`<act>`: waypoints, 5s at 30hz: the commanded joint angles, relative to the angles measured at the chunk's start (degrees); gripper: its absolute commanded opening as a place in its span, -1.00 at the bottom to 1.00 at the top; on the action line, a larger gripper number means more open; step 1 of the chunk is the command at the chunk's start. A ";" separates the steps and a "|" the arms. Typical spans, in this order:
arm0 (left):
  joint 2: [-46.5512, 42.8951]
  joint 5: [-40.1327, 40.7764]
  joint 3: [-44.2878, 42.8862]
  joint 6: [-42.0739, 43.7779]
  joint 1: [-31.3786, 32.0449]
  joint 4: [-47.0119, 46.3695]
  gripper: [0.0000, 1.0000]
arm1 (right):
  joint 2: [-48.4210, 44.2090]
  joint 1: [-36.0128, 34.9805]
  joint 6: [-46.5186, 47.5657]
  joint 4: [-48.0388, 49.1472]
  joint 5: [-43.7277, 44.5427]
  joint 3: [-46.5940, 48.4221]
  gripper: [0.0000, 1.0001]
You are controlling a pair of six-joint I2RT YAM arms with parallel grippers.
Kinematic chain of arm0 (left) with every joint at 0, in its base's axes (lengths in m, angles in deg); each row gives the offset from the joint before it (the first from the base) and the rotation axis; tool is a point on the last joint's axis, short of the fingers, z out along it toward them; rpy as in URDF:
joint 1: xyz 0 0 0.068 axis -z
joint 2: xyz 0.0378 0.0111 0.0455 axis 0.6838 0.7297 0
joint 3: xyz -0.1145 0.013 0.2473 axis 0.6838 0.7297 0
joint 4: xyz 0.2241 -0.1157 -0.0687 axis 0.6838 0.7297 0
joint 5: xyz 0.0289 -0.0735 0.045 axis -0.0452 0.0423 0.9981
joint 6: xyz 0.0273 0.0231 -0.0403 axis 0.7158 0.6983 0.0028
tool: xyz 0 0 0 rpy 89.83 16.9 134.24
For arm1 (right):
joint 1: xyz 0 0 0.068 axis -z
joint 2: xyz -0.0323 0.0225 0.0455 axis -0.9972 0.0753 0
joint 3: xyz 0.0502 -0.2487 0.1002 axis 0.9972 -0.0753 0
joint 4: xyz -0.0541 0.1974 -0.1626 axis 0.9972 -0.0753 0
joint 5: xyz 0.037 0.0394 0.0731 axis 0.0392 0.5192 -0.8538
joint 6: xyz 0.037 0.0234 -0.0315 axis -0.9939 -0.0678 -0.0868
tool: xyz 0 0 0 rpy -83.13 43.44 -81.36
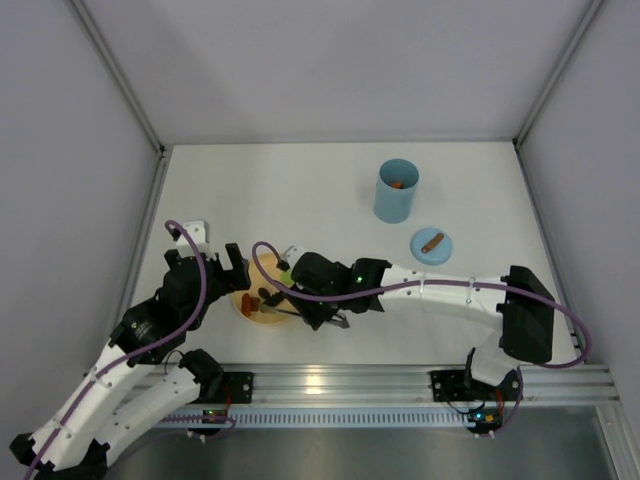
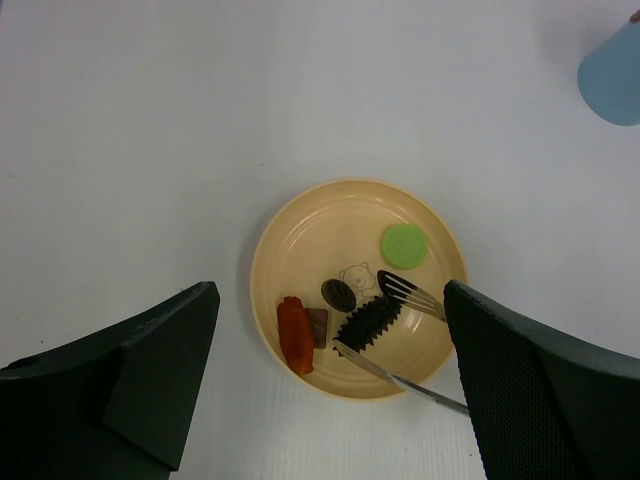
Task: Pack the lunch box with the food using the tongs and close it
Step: Pick up the fake food from the plate, then place the fake food in the packing box.
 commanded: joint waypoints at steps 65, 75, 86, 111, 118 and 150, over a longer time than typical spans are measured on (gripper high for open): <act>-0.01 0.53 -0.02 -0.09 0.35 -0.88 0.98 | 3.22 -1.31 5.56 -5.43 2.88 3.45 -0.14; 0.16 0.53 -0.02 0.00 0.35 -0.70 0.98 | -0.12 -1.31 5.38 -6.75 2.96 2.05 -0.33; 0.25 0.53 -0.11 0.00 0.35 -0.79 0.98 | -0.56 -1.31 5.38 -8.95 4.72 4.77 -0.25; 0.07 0.53 -0.11 -0.09 0.35 -0.61 0.98 | -0.30 -1.31 5.03 -10.18 3.23 5.47 -0.14; -0.02 0.62 -0.11 -0.09 0.35 -0.70 0.98 | 0.50 -1.22 5.12 -9.74 1.64 5.83 -0.28; -0.10 0.70 -0.02 -0.18 0.35 -0.70 0.98 | -15.92 19.94 0.98 -13.08 8.59 12.86 -0.70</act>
